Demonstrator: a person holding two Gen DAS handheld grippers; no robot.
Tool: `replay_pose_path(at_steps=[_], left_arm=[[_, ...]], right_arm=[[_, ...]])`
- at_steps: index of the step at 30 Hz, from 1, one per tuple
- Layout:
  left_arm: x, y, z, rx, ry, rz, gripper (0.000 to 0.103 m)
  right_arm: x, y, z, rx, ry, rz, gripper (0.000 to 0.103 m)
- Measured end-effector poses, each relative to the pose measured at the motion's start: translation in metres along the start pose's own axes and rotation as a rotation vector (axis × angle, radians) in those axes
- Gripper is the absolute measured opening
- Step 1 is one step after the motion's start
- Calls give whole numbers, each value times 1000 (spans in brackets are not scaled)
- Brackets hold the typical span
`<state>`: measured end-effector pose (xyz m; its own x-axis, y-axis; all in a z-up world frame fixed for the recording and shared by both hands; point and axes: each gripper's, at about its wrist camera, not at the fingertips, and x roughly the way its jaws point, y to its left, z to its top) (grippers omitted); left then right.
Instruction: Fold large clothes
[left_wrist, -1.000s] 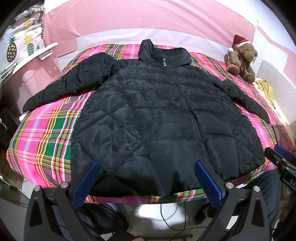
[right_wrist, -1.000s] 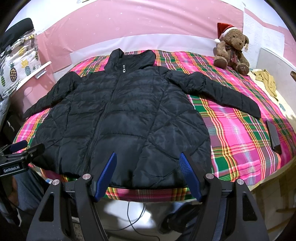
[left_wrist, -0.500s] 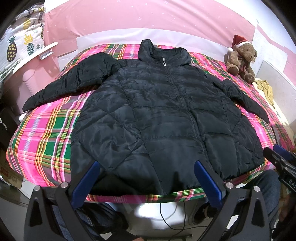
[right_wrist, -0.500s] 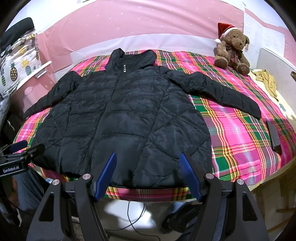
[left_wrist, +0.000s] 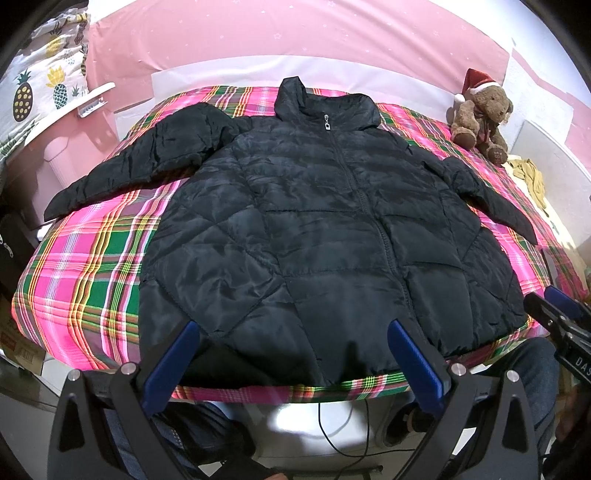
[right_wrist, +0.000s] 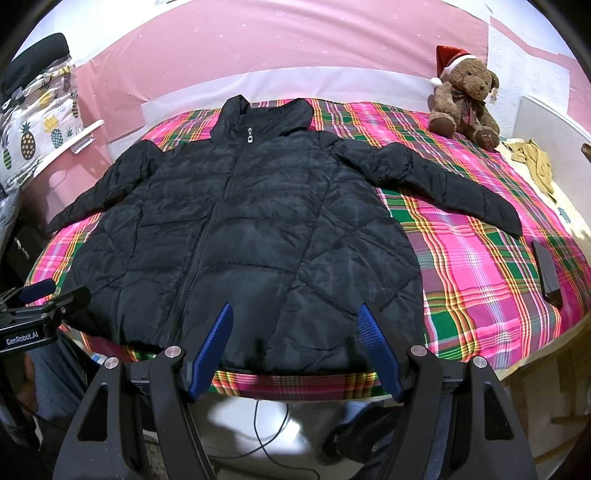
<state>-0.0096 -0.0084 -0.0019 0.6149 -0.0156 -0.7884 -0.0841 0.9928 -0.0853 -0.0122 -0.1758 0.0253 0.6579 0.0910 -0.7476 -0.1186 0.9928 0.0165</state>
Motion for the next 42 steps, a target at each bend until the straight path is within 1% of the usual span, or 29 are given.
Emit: replay_pose_path(at_steps=[15, 20, 23, 29, 33, 38, 42], left_arm=[[9, 1, 0, 7, 14, 0, 103], [17, 8, 7, 0, 12, -20, 103], [24, 19, 16, -15, 8, -26, 103], [43, 57, 42, -75, -26, 24, 103], [55, 97, 63, -158, -43, 46, 103], [69, 150, 88, -238, -86, 136, 103], [88, 195, 103, -314, -80, 134, 103]], right_arm=[[6, 2, 0, -3, 14, 0, 70], [15, 4, 7, -17, 27, 5, 70], [23, 7, 14, -32, 26, 11, 70], [42, 23, 40, -69, 2, 51, 70], [59, 38, 61, -106, -10, 80, 70], [86, 62, 89, -163, -8, 112, 72], [109, 81, 108, -202, 8, 144, 72]])
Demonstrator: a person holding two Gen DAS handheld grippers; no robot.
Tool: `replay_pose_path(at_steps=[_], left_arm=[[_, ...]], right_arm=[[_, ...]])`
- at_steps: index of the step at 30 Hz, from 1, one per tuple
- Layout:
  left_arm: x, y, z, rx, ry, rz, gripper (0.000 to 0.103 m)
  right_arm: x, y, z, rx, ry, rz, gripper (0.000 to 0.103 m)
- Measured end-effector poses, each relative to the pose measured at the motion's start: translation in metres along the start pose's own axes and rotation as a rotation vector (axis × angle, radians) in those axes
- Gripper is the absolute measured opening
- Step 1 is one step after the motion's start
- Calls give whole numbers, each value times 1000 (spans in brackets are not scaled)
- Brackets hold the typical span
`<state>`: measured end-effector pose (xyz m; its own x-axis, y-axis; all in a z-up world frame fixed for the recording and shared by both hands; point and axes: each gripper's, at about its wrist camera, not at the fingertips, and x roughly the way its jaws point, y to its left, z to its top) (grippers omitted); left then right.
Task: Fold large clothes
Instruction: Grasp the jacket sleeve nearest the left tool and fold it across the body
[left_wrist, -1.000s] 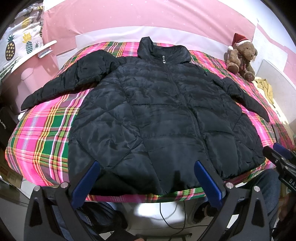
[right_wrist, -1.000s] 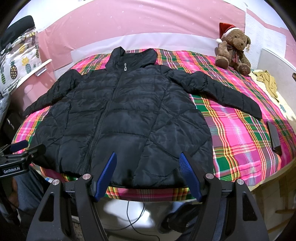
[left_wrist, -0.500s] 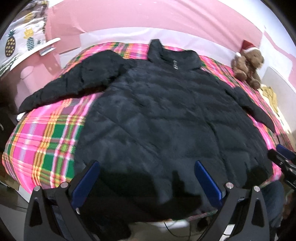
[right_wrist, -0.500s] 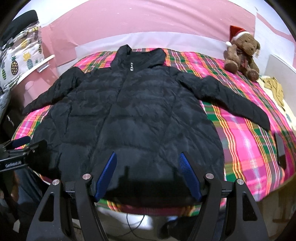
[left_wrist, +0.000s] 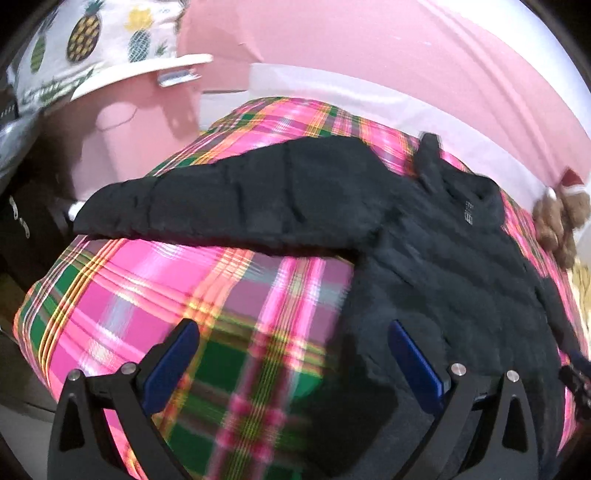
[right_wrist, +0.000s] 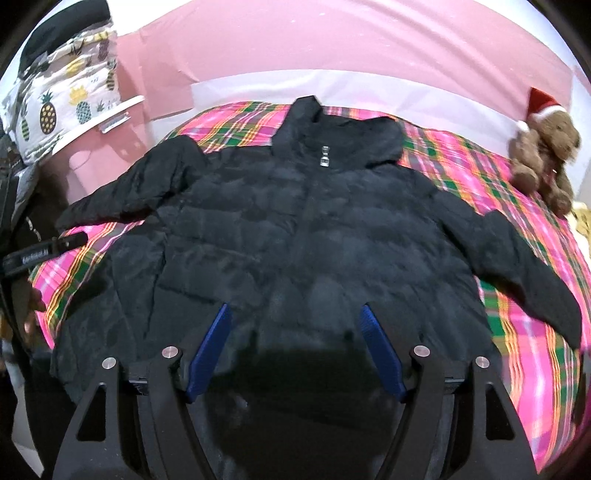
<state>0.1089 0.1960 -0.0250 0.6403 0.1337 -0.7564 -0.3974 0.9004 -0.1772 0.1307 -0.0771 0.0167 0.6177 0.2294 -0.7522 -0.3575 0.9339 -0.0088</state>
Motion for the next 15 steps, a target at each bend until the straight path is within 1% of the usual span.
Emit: replay_pose_path(at_steps=[3, 7, 9, 12, 15], left_arm=[[20, 27, 16, -54, 4, 23, 103], [47, 62, 31, -130, 9, 39, 103], [63, 81, 38, -175, 15, 65, 103], [81, 102, 43, -243, 31, 58, 101], [92, 117, 48, -278, 4, 65, 100]], right_arm=[[19, 8, 15, -21, 12, 8, 72], [43, 16, 30, -50, 26, -11, 72], [55, 18, 35, -62, 37, -20, 72], [70, 18, 40, -77, 55, -34, 72], [83, 17, 41, -90, 74, -49, 72]])
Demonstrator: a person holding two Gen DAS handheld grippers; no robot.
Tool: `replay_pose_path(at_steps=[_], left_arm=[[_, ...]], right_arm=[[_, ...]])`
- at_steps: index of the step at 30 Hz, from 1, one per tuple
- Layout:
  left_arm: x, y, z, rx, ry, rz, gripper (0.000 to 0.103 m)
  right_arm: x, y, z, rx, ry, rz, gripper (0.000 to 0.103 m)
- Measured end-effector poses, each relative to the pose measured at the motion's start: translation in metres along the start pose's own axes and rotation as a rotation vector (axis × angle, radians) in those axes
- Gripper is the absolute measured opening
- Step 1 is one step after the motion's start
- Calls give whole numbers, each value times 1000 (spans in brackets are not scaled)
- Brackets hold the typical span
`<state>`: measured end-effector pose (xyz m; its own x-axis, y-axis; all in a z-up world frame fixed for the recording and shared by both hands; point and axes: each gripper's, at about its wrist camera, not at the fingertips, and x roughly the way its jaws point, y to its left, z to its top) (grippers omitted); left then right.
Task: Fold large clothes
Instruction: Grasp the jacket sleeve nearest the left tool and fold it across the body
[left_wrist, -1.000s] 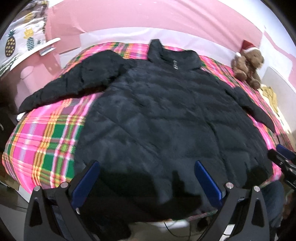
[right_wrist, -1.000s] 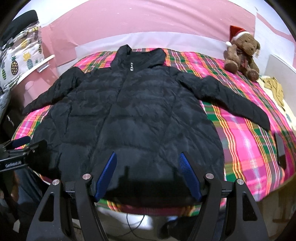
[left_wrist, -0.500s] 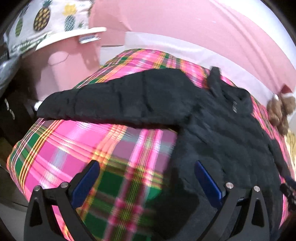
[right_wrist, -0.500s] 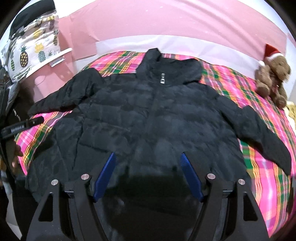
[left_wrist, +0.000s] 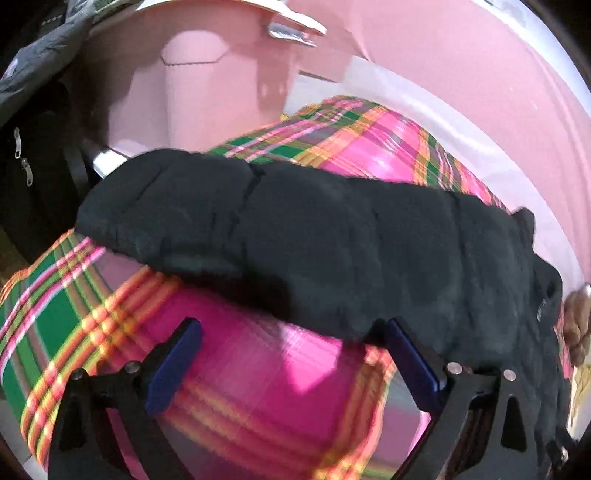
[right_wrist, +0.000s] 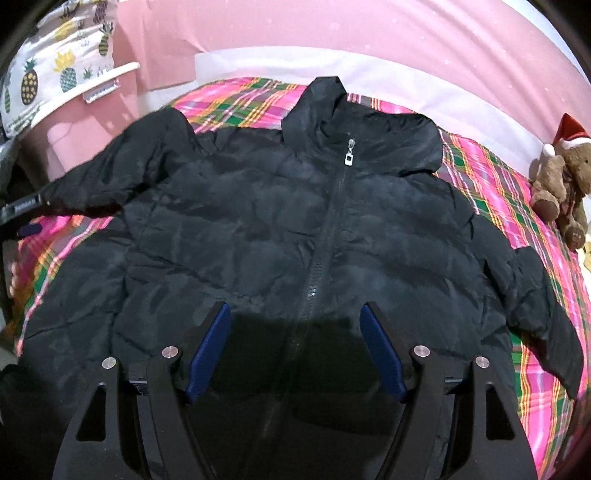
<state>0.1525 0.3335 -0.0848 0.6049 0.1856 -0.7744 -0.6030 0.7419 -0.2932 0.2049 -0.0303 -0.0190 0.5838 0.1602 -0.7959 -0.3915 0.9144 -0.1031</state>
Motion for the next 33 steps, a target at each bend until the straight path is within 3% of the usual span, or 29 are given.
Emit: replay_pose_path(at_steps=[3, 6, 9, 10, 11, 13, 18, 26, 33], left_arm=[[11, 4, 8, -12, -30, 13, 96], [20, 4, 14, -4, -59, 49, 84], [23, 1, 20, 12, -78, 48, 57], [23, -1, 21, 14, -79, 34, 38], [21, -3, 22, 18, -76, 10, 28], [13, -11, 24, 42, -89, 27, 20], [-33, -38, 35, 92, -151, -35, 17], [-133, -118, 47, 221, -285, -216, 16], [-159, -218, 31, 373, -269, -389, 16]], right_arm=[[13, -3, 1, 2, 25, -8, 72], [20, -9, 1, 8, 33, -18, 72], [25, -14, 2, 18, 40, -26, 72], [26, -16, 1, 22, 41, -29, 72], [26, -19, -1, 27, 41, -31, 72], [24, -23, -4, 35, 43, -32, 72], [12, -36, -14, 57, 32, -32, 72], [-16, -66, -27, 123, -10, -27, 72], [-41, -99, -44, 181, -48, -42, 72]])
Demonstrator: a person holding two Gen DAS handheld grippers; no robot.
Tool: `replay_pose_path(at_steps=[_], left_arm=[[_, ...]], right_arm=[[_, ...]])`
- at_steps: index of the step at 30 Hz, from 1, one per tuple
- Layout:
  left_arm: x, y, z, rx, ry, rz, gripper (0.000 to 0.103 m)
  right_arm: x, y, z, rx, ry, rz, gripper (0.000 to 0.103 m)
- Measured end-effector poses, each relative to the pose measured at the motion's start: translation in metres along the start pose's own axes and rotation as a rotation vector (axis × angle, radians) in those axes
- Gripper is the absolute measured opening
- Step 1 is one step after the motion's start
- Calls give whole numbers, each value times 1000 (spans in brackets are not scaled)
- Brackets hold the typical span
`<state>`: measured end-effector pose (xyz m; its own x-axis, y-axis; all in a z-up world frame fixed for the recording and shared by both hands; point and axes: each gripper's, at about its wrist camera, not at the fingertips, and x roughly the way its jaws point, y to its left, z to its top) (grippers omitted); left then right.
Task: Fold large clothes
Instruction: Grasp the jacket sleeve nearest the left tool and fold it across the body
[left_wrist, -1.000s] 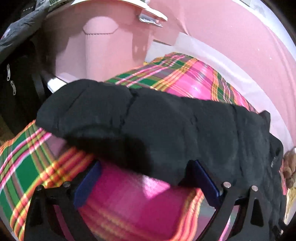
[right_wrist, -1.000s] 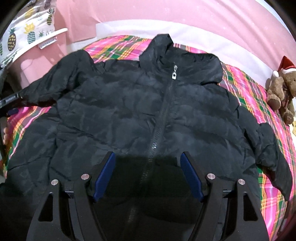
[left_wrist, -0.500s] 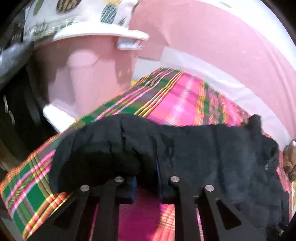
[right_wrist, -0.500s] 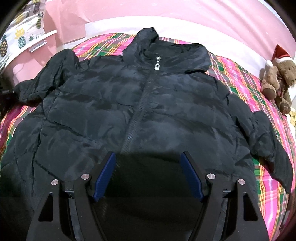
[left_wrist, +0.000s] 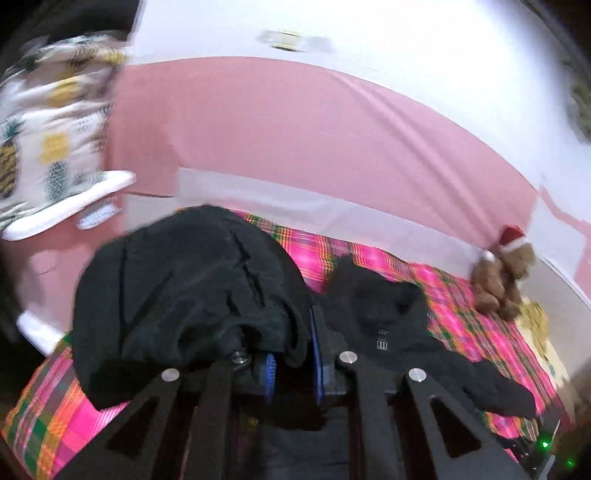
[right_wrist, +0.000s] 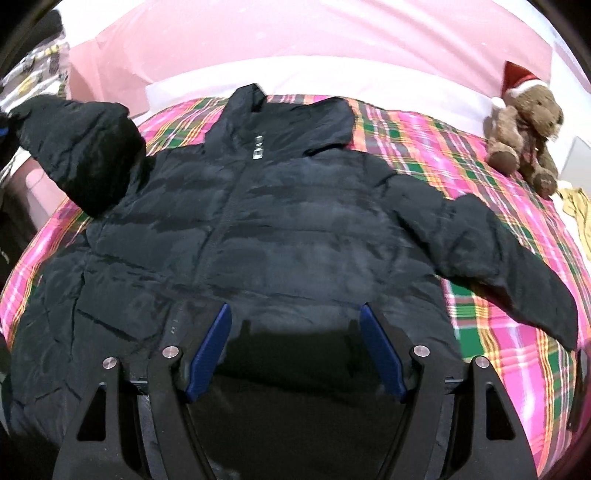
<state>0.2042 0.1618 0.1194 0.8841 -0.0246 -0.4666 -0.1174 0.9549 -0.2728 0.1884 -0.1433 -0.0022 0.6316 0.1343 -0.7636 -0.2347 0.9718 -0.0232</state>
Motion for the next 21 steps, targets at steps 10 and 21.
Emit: replay_pose_path(at_steps=[10, 21], left_arm=[[105, -130, -59, 157, 214, -243, 18], [149, -210, -119, 178, 369, -425, 83]], right_arm=[[-7, -57, -17, 93, -3, -46, 72], [8, -98, -30, 189, 14, -47, 72]])
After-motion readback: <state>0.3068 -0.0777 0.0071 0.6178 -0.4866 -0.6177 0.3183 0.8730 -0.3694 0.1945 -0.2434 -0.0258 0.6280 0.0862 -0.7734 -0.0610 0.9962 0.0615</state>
